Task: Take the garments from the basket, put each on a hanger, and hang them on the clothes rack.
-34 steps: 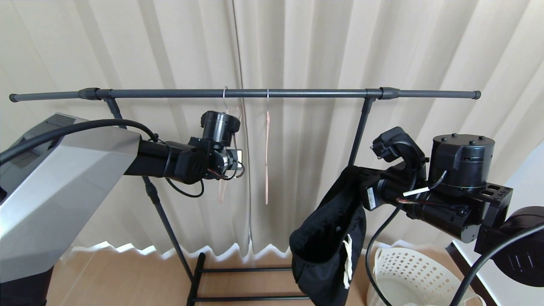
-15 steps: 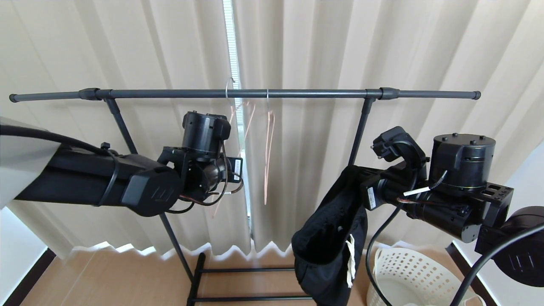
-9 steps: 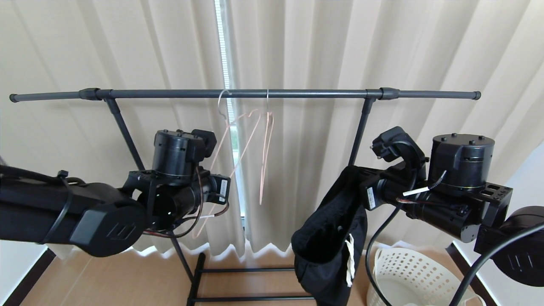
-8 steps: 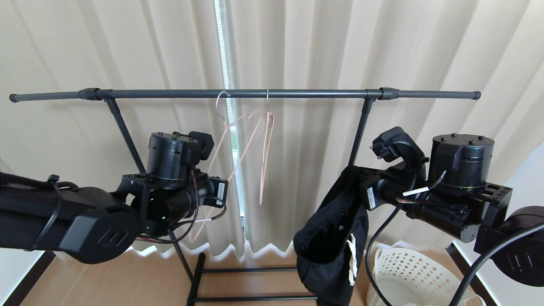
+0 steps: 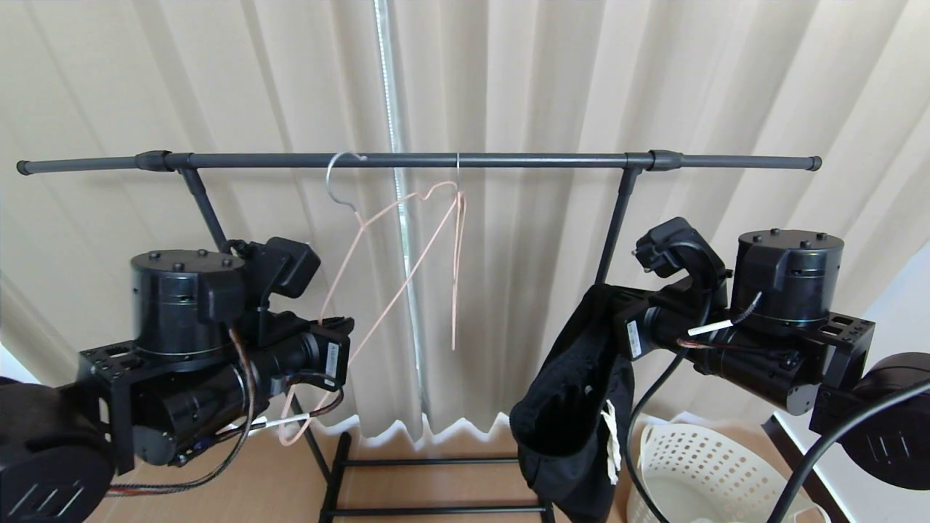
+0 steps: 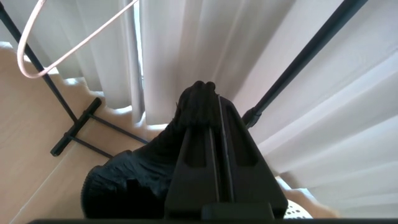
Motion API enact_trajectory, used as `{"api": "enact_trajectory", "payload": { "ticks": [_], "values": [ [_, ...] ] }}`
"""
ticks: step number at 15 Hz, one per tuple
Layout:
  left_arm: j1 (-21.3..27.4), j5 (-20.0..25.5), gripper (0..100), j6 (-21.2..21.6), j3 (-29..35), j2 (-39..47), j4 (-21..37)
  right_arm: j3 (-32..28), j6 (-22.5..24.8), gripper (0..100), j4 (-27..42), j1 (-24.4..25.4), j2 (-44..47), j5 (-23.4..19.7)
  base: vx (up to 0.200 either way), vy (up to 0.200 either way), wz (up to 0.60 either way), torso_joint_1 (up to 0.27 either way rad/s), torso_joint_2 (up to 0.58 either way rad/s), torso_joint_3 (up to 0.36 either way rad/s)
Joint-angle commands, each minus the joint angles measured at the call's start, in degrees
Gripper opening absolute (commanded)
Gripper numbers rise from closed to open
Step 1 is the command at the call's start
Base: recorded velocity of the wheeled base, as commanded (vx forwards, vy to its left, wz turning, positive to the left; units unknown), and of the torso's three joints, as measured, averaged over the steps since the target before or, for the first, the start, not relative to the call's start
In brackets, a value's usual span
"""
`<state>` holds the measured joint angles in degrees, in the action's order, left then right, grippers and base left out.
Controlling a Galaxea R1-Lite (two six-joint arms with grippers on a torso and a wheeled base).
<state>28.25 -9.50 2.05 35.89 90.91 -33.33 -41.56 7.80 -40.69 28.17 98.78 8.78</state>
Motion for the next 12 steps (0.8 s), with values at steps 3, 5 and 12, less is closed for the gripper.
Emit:
{"api": "enact_trajectory", "payload": {
  "ticks": [3, 5, 12],
  "values": [
    [0.76, 0.44, 0, 0.41, -6.71, -7.76, -2.18, -0.01, 0.02, 0, 0.00, -0.05, -0.34, 0.01, 0.000, 0.000, 0.00, 0.000, 0.00, 0.000],
    [1.81, 0.62, 0, 0.85, -7.94, -9.96, -2.35, -0.01, 0.02, 0, 0.00, -0.05, -0.34, 0.01, 0.000, 0.000, 0.00, 0.000, 0.00, 0.000],
    [3.22, 8.79, 0, 7.71, -12.07, -9.96, -2.35, -0.54, 0.11, 0, 0.00, -0.31, -0.78, 0.98, 0.000, 0.000, 0.00, 0.000, 0.00, 0.000]
  ]
}}
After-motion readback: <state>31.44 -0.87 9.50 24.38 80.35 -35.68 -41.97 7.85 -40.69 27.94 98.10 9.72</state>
